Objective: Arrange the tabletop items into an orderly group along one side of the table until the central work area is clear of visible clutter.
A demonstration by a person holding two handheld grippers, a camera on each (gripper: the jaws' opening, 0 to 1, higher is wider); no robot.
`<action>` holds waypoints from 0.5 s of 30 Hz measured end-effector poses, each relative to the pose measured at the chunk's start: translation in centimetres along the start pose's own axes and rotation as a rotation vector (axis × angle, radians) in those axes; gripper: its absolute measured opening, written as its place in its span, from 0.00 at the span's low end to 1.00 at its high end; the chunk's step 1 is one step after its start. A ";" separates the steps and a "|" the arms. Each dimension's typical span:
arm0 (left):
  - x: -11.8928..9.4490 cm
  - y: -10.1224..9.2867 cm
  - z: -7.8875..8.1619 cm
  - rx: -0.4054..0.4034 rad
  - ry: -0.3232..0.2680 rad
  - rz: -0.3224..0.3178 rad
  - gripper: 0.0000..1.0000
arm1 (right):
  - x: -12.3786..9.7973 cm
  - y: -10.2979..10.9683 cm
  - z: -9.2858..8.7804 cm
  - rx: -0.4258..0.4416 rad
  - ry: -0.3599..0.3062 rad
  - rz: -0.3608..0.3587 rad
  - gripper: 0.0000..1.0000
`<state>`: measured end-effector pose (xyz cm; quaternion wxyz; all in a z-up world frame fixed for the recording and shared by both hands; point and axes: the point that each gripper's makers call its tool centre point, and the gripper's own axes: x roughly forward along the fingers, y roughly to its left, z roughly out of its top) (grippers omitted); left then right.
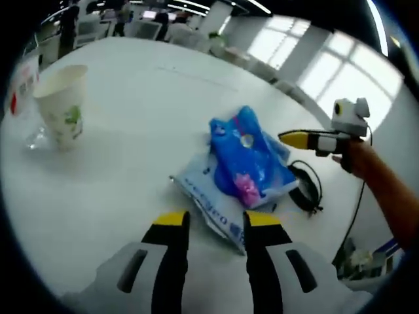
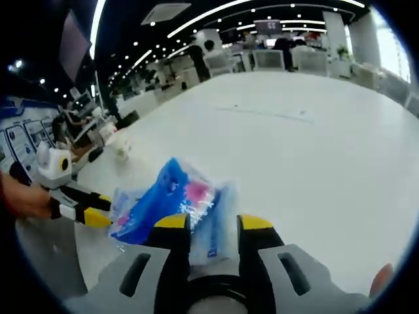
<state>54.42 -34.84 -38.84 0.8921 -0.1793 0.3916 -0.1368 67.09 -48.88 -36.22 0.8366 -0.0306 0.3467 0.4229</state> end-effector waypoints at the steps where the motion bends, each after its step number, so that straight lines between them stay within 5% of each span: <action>1: 0.0 0.0 0.0 -0.002 -0.001 -0.001 0.28 | 0.1 -0.1 0.0 0.001 0.001 -0.001 0.23; 15: 0.4 0.1 0.2 -0.002 0.013 -0.006 0.21 | 0.7 -0.2 -1.4 0.007 0.058 -0.004 0.08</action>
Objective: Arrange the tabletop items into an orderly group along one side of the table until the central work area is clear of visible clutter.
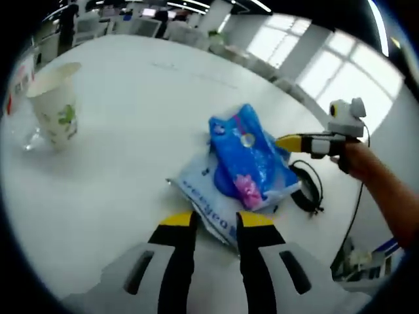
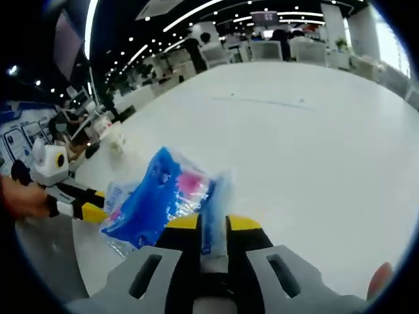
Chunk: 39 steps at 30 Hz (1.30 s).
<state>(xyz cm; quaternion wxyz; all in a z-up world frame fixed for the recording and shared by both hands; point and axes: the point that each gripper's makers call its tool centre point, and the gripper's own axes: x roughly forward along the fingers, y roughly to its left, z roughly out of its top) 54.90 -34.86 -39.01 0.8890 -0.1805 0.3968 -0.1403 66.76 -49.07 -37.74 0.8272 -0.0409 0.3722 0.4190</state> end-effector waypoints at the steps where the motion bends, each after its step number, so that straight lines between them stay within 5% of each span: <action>1: 0.0 0.1 0.0 0.000 0.002 0.000 0.20 | 0.0 0.0 -0.2 -0.004 0.005 -0.003 0.07; 18: 0.1 2.1 1.8 0.036 0.020 0.036 0.03 | -1.1 1.1 -1.1 0.130 0.026 -0.003 0.01; 24: -0.1 3.2 2.8 0.071 0.038 0.052 0.00 | -1.9 2.8 -0.2 0.154 -0.018 0.019 0.01; 39: -1.2 6.2 9.3 0.183 0.074 0.074 0.00 | -1.2 6.3 1.2 0.173 -0.053 0.041 0.01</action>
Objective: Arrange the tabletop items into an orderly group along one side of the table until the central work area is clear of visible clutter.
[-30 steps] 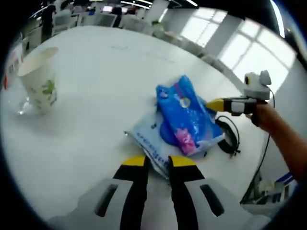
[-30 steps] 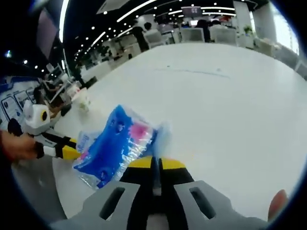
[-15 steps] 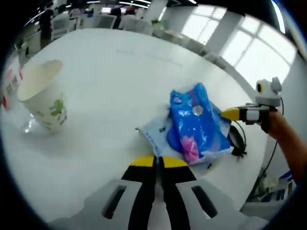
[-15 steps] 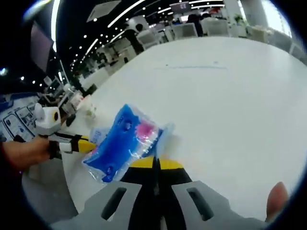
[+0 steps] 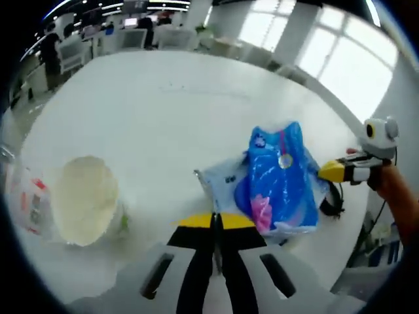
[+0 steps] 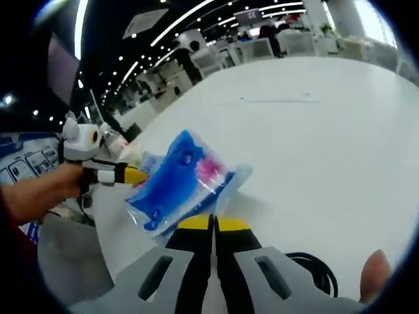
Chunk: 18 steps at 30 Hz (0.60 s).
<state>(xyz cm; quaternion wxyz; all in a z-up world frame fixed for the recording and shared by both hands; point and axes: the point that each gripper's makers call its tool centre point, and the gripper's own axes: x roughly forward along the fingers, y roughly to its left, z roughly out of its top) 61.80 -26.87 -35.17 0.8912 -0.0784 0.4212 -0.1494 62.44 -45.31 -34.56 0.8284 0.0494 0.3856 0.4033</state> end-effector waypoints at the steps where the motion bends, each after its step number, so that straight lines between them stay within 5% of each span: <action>1: 0.0 0.2 0.2 0.003 0.005 0.003 0.00 | 0.2 0.1 0.0 0.008 0.002 0.004 0.01; 18: 2.2 3.0 -1.0 0.096 0.114 0.106 0.00 | 3.8 0.0 -0.8 0.047 0.037 0.003 0.01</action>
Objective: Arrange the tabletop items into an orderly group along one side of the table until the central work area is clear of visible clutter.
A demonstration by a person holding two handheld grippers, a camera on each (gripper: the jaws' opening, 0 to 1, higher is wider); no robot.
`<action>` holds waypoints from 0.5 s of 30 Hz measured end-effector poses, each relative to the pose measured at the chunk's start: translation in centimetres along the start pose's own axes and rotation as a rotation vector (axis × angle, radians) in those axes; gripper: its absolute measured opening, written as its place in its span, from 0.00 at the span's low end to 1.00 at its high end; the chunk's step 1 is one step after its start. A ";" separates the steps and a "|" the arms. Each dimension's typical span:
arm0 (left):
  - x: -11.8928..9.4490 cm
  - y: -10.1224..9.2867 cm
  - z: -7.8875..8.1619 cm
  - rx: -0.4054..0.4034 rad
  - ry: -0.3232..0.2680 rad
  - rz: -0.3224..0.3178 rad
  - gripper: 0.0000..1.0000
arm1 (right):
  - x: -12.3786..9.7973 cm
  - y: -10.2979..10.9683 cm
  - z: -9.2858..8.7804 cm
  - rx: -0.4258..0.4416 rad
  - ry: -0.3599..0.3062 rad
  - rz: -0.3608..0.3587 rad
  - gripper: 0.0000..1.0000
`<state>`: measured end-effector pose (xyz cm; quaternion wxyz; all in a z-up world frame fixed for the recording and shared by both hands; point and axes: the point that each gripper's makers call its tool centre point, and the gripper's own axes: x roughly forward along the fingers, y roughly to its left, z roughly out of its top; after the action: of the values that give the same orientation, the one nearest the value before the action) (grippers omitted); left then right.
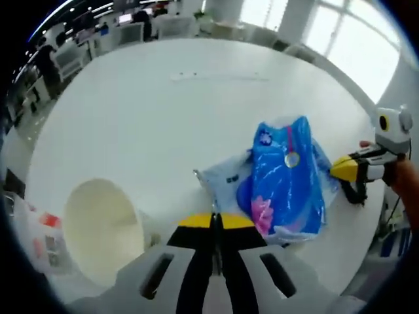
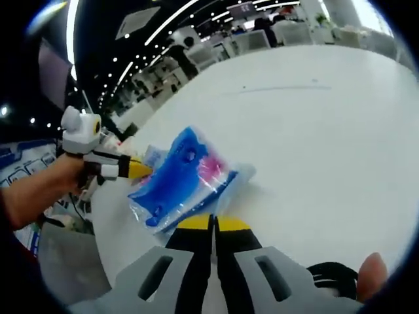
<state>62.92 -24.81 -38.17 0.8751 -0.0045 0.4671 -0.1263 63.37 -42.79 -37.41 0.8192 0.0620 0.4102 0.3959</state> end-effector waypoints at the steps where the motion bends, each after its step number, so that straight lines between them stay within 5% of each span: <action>1: 0.1 0.0 -0.1 0.004 0.006 0.003 0.00 | 0.1 -0.1 -0.1 0.000 0.003 -0.002 0.01; 15: 0.0 0.2 -0.2 0.070 0.001 0.045 0.13 | 0.1 -0.1 0.0 -0.030 -0.009 -0.001 0.05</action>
<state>62.81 -24.60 -38.35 0.8771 0.0368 0.4627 -0.1230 63.42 -42.77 -37.51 0.8223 0.0513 0.4004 0.4012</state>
